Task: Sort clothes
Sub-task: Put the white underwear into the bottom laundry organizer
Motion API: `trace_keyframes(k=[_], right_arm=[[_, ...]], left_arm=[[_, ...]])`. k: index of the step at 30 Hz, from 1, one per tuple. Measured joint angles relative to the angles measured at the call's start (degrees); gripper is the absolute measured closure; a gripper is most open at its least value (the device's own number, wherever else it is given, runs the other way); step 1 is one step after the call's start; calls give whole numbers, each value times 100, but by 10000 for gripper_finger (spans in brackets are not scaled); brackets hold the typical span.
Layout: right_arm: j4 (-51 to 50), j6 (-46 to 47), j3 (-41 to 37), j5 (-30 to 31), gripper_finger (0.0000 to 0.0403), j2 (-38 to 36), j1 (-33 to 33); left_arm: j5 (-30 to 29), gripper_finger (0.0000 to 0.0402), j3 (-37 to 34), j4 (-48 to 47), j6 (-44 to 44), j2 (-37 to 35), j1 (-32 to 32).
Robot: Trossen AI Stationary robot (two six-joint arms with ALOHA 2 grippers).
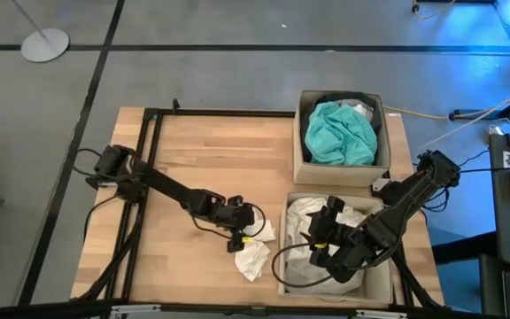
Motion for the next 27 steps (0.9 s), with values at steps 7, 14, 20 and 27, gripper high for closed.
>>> trace_keyframes(k=[7, 14, 20, 27], right_arm=[[-5, -3, 0, 98, 150, 8, 0], [136, -7, 0, 93, 150, 8, 0], [611, -3, 0, -40, 150, 8, 0], [2081, -1403, 1, 32, 150, 8, 0]], left_arm=[[-90, 175, -2, 369, 31, 580, -50], [-96, 361, 2, 316, 223, 581, -46], [-417, 374, -7, 134, 544, -156, -178], [-1366, 389, -7, -378, 1024, -1502, -551]])
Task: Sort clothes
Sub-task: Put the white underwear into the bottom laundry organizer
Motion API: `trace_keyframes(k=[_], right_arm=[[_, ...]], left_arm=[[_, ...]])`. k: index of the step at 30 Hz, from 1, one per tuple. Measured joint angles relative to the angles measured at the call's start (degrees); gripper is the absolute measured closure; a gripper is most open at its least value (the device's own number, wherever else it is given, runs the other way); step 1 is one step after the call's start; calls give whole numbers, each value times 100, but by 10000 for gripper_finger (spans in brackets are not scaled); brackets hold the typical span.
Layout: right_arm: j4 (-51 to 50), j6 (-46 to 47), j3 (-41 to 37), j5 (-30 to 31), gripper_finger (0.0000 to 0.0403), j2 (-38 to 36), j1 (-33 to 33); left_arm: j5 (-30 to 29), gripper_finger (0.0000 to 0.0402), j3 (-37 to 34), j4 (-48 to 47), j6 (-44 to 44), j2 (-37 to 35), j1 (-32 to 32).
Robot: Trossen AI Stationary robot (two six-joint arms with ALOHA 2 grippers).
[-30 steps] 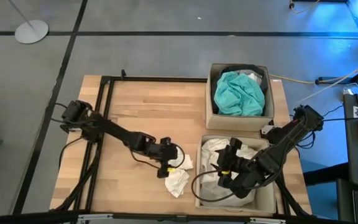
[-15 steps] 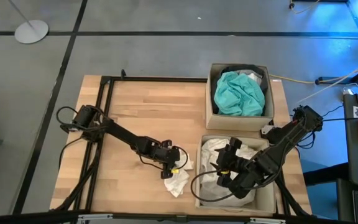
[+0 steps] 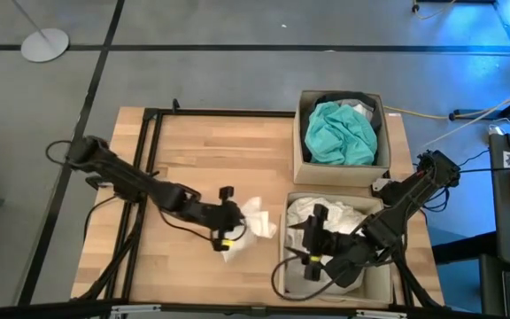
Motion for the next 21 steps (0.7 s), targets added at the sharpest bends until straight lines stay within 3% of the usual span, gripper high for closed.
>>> trace_keyframes(k=[6, 12, 21], right_arm=[[1075, -1494, 8, -124, 150, 37, -492], [1938, -2298, 10, -1262, 150, 385, -1268], [2121, -2365, 10, -2130, 150, 1118, -1935]], left_arm=[[-506, 378, 0, 128, 444, -560, -322], [-517, 385, 3, 436, 841, -608, -481], [-537, 381, 2, 748, 1353, -604, -535]])
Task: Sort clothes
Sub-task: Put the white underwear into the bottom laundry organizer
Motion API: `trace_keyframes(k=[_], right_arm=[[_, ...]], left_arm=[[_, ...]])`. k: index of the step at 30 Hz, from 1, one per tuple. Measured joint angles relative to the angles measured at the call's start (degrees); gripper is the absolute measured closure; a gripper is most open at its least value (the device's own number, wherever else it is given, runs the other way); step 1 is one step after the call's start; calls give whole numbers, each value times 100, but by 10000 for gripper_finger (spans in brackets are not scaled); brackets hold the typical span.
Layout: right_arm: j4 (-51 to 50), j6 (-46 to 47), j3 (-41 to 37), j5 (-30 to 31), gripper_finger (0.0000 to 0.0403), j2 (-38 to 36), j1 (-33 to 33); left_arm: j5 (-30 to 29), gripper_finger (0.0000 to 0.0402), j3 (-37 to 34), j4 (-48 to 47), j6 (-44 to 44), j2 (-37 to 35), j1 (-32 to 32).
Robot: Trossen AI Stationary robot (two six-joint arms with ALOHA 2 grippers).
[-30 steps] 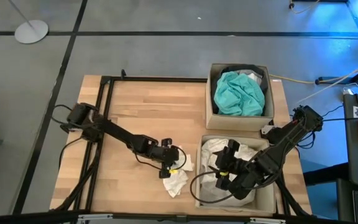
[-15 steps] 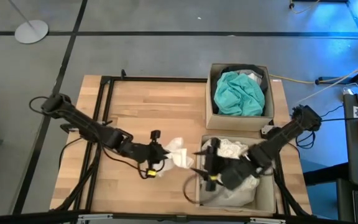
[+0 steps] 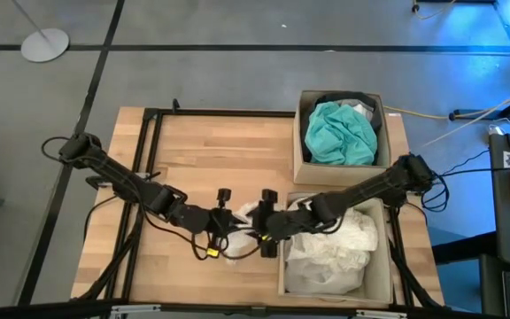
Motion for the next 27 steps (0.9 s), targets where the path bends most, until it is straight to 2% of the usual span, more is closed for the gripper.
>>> trace_keyframes(k=[4, 7, 9, 11, 15, 16, 19, 22, 27], right_arm=[[407, -287, 0, -536, 150, 245, -69], [622, -487, 0, -561, 154, 339, -65], [611, -540, 0, -556, 176, 339, -67], [601, -551, 0, -550, 222, 339, -67], [582, -619, 0, -479, 355, 329, -55], [566, -680, 0, -454, 375, 328, -52], [535, -719, -2, -436, 371, 277, -47], [472, -639, -2, -352, 358, 108, -47], [-28, -733, 46, 259, 384, -446, 114]], left_arm=[[29, 381, 0, 163, 208, 1, -16], [37, 376, 0, 154, 237, 1, -16], [36, 374, 2, 160, 237, 2, -14], [35, 373, 2, 161, 235, 1, -14], [35, 371, 1, 222, 218, 1, -11], [35, 369, 2, 251, 225, 1, -11], [35, 349, 23, 207, 277, -14, -11], [15, 308, 198, -126, 67, -78, -10], [11, 239, 427, -881, -80, -298, -50]])
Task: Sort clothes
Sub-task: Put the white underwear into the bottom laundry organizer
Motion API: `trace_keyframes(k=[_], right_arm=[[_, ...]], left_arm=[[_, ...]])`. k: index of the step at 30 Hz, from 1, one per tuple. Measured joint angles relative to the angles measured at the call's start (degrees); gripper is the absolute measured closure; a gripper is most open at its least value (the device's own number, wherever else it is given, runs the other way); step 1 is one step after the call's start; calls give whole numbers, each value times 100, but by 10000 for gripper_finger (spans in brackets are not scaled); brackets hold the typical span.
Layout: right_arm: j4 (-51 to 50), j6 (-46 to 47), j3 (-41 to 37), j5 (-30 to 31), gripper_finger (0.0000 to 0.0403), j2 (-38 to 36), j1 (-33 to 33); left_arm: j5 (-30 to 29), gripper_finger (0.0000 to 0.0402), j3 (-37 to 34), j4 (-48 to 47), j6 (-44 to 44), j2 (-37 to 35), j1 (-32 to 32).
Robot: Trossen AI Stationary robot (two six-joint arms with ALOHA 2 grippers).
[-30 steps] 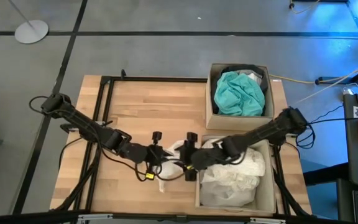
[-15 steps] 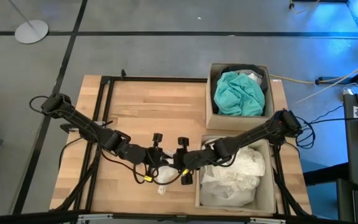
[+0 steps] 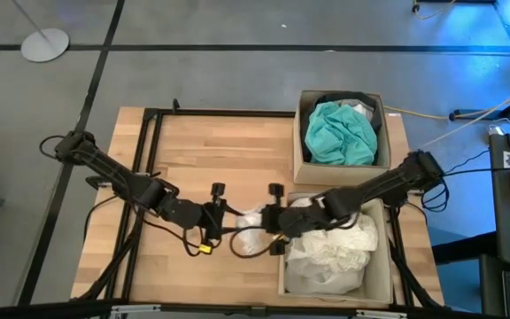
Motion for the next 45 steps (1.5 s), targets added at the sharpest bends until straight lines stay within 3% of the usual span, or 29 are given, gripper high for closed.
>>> trace_keyframes(k=[5, 9, 12, 16, 21, 29, 34, 39, 45], right_arm=[[-1216, 301, 585, 394, 379, -602, 272], [-2226, 638, 1147, 721, 360, -849, 579], [-2998, 1035, 1609, 981, 370, -963, 851], [-4279, 2140, 1927, 1080, 384, -1105, 1223], [-5926, 4311, 1847, 1112, 370, -1119, 1758], [-6181, 6507, 611, 778, 372, -1116, 2297], [-6245, 7671, -196, 94, 329, -1105, 2088], [-6303, 7746, -516, -601, 266, -1107, 1796], [-6288, 6775, -106, -1262, 219, -1109, 1575]], left_arm=[[43, 212, -14, -795, -360, -258, -129], [24, 211, -20, -1308, -636, -264, -200], [24, 216, -177, -1324, -788, -229, -231], [20, 223, -407, -1236, -1032, -244, -306], [12, 227, -656, -1113, -1302, -246, -311], [11, 227, -908, -711, -1312, -246, -292], [9, 227, -906, -577, -1201, -247, -283], [14, 227, -906, -515, -1215, -248, -285], [15, 227, -906, -511, -1233, -248, -309]])
